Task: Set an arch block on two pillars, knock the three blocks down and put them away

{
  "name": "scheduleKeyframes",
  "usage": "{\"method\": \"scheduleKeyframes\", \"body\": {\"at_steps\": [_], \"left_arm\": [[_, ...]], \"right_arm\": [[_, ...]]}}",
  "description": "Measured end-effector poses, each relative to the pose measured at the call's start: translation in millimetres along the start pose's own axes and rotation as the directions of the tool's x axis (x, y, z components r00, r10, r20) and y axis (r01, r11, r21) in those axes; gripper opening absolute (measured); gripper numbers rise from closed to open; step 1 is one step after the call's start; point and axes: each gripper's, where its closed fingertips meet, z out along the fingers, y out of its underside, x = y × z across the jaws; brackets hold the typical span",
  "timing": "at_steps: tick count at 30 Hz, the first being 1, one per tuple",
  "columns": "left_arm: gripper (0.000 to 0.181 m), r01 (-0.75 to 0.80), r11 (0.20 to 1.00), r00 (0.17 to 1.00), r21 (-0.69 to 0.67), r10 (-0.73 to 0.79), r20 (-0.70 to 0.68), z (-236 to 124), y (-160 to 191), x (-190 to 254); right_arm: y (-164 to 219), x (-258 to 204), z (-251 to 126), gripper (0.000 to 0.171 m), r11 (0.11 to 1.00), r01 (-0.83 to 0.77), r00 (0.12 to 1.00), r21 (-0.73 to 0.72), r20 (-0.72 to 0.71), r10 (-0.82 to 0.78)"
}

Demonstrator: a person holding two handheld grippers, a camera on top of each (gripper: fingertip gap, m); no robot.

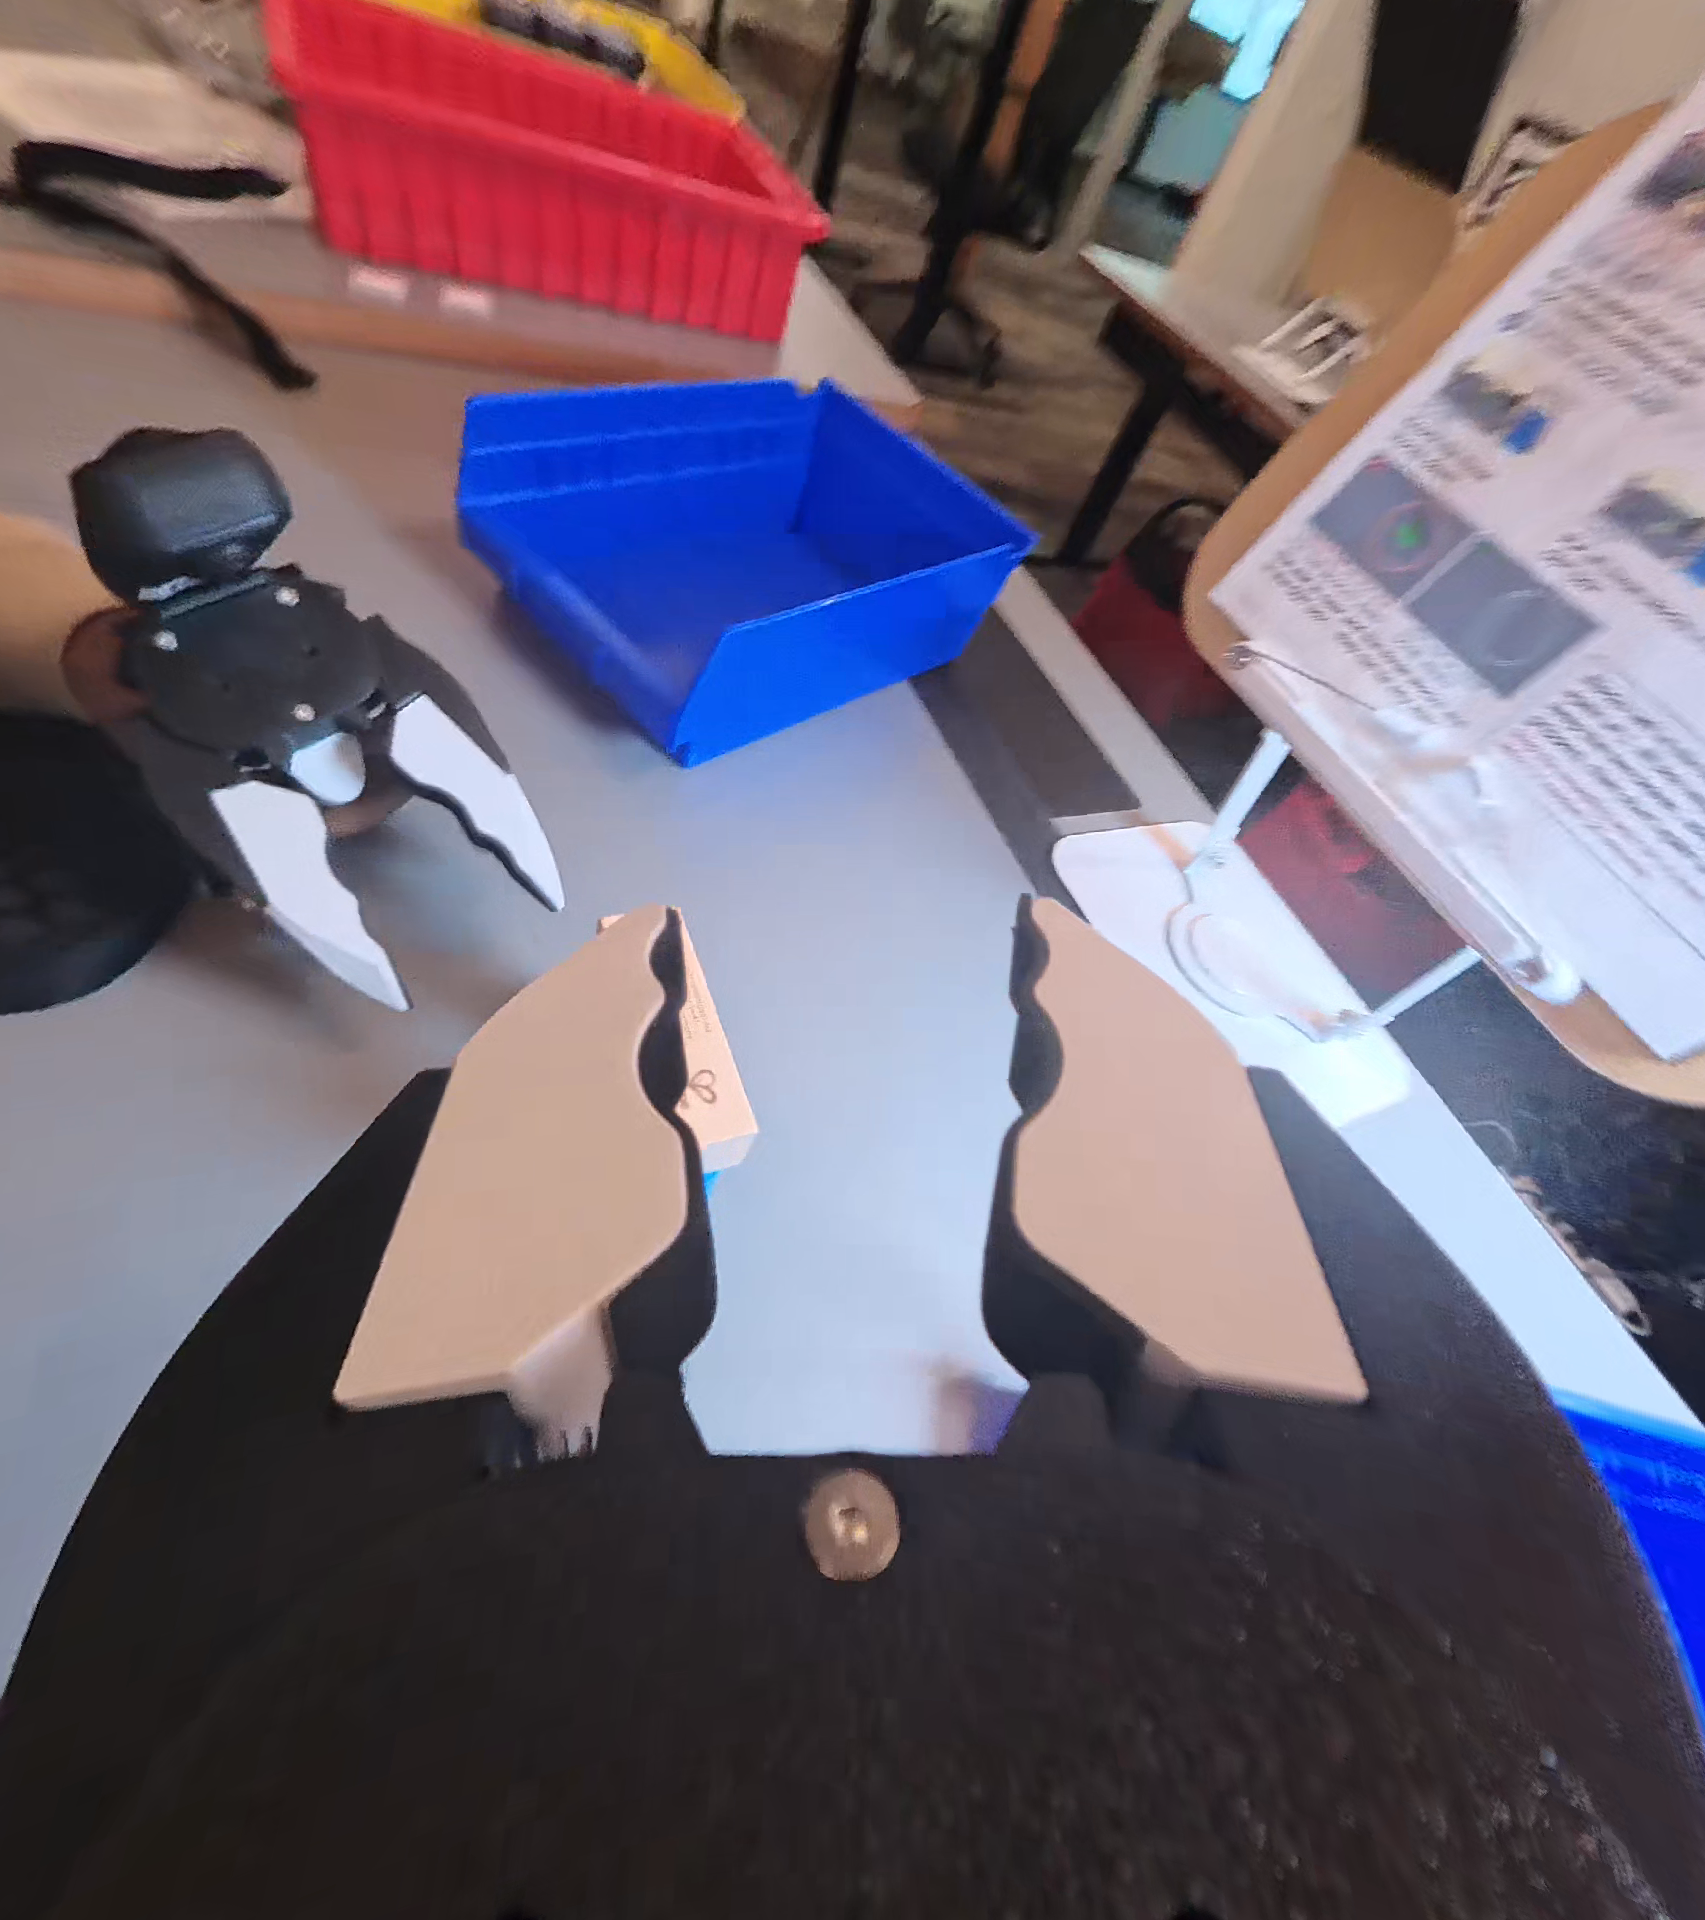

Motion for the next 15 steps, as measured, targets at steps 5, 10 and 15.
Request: {"method": "scheduleKeyframes", "body": {"at_steps": [5,10,15], "left_arm": [[0.063,-0.001,1.000,1.000,0.014,0.001,0.028,-2.7,-2.9,-4.3],[0.062,0.021,0.998,0.999,0.057,-0.024,0.047,-4.2,-8.9,-5.3],[0.060,0.030,0.995,0.996,0.094,-0.038,0.083,-6.5,-12.9,-7.8]], "right_arm": [[32.2,-8.0,-28.5,0.069,0.994,-0.099,0.982,0.048,-0.159,0.106],[85.7,-38.5,-21.2,0.077,0.967,-0.245,0.943,0.071,-0.214,0.254],[122.5,-55.5,3.6,0.079,0.957,-0.289,0.936,0.016,-0.208,0.286]]}}
